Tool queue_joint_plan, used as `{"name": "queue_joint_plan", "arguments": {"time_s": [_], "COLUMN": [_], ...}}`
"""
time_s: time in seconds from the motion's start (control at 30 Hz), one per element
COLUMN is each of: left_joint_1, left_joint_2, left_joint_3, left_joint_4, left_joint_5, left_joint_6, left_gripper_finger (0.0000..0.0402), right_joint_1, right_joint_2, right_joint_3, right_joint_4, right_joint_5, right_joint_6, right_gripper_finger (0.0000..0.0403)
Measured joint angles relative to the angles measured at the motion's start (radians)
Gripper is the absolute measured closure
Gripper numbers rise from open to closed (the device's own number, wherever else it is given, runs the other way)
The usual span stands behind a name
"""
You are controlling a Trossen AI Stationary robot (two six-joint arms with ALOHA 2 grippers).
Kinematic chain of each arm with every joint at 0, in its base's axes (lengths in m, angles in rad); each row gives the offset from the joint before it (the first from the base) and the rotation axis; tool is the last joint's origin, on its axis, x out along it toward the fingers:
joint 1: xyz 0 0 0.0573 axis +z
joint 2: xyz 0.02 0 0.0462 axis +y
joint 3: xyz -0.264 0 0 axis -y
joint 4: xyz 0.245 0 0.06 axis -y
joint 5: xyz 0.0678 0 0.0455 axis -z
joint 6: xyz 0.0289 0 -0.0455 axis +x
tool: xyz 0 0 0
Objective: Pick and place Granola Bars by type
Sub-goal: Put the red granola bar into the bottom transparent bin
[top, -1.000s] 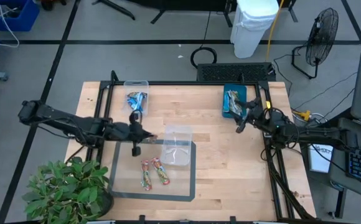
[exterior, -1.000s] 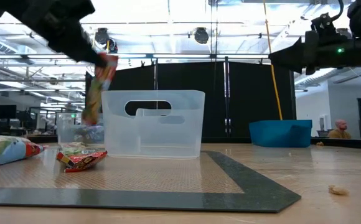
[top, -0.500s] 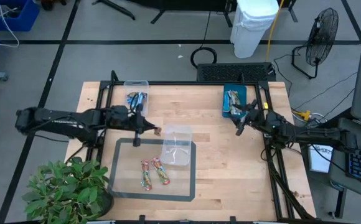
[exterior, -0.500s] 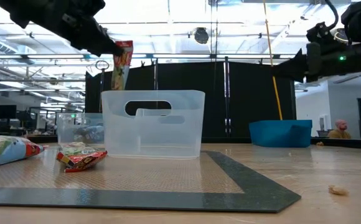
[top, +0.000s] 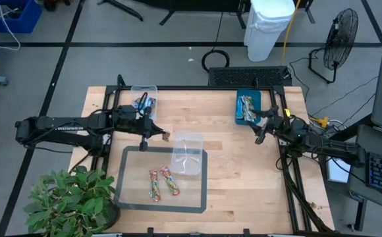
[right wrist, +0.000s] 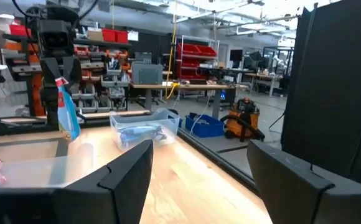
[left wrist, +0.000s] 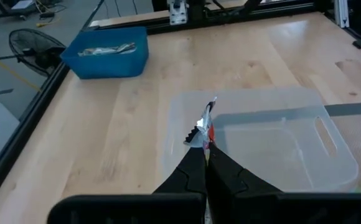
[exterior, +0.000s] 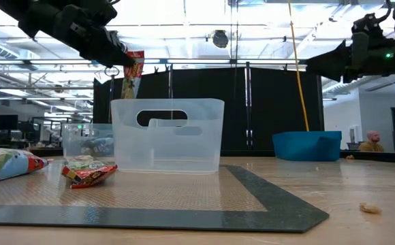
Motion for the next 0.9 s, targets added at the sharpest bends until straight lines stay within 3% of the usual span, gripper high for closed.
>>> {"name": "queue_joint_plan", "arguments": {"time_s": [0.13, 0.43, 0.67, 0.9], "left_joint_1": [0.021, 0.052, 0.051, 0.019], "left_joint_2": [0.0, 0.0, 0.0, 0.002], "left_joint_3": [0.0, -0.001, -0.001, -0.001], "left_joint_4": [0.004, 0.086, 0.107, 0.257], "left_joint_5": [0.05, 0.173, 0.187, 0.243], "left_joint_6": [0.019, 0.071, 0.064, 0.033], "left_gripper_finger": [0.0401, 0.0401, 0.0401, 0.0401], "right_joint_1": [0.0, 0.0, 0.0, 0.0], "right_joint_2": [-0.068, -0.059, -0.059, -0.059], "right_joint_3": [0.0, 0.0, 0.0, 0.0], "right_joint_4": [-0.052, -0.054, -0.054, -0.047], "right_joint_5": [0.001, 0.001, 0.002, 0.003], "right_joint_6": [-0.017, 0.03, 0.03, 0.031], "right_gripper_finger": [0.0151, 0.0151, 0.0151, 0.0151]}}
